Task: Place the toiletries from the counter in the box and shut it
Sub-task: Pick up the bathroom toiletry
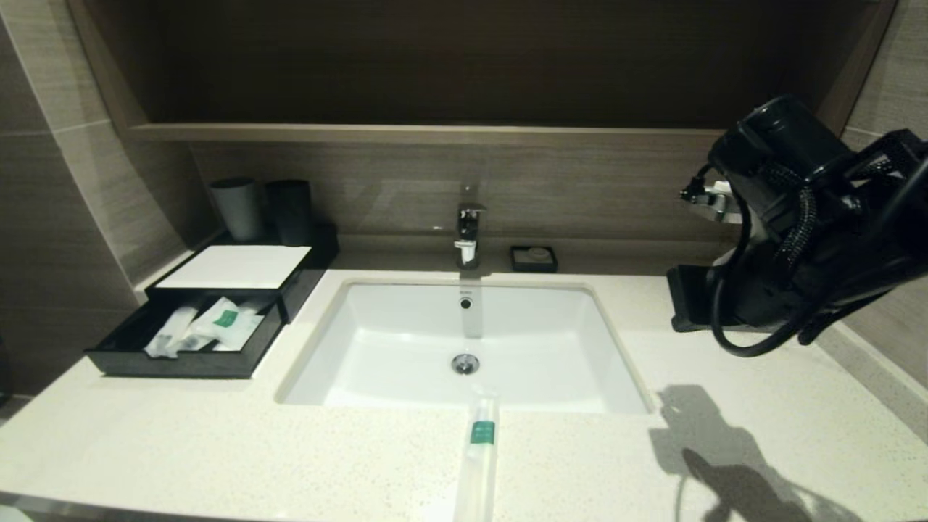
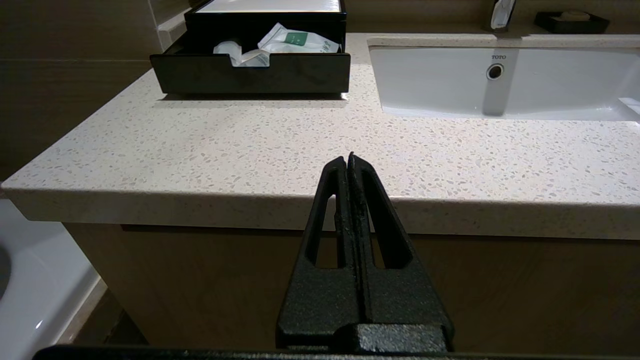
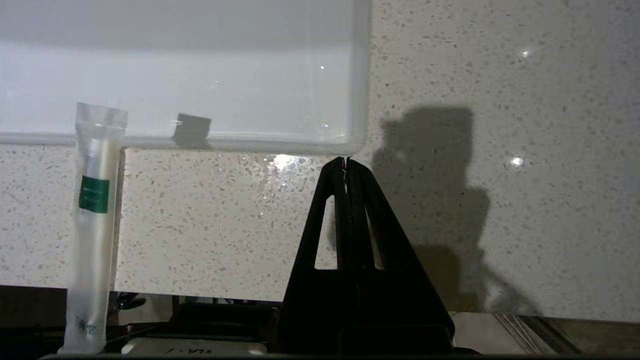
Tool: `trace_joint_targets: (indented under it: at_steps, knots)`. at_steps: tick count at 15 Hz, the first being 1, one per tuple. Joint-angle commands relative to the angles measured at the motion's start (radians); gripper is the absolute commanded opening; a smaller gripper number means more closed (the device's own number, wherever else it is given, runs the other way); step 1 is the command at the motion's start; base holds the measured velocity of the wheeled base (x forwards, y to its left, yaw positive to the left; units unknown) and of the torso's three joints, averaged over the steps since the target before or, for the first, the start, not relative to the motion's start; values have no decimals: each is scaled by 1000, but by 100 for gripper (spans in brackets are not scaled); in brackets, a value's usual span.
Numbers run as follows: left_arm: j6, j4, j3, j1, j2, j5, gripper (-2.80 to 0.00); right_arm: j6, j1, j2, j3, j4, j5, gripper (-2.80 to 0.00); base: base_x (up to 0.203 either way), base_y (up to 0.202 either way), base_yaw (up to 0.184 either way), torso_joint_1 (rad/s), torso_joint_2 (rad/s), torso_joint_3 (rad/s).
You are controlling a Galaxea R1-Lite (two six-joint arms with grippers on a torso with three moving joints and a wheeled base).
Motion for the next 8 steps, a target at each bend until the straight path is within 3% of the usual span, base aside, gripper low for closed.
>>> trace_joint_targets:
  at_steps: [1,8]
  knots:
    - [0,0,20,0,0,0,-280,5,-11,-100,64,3,-24,-280,0,0,0,0,0,0]
    - [0,0,20,0,0,0,-280,50,-42,-255,285,-4,-328,-280,0,0,0,0,0,0]
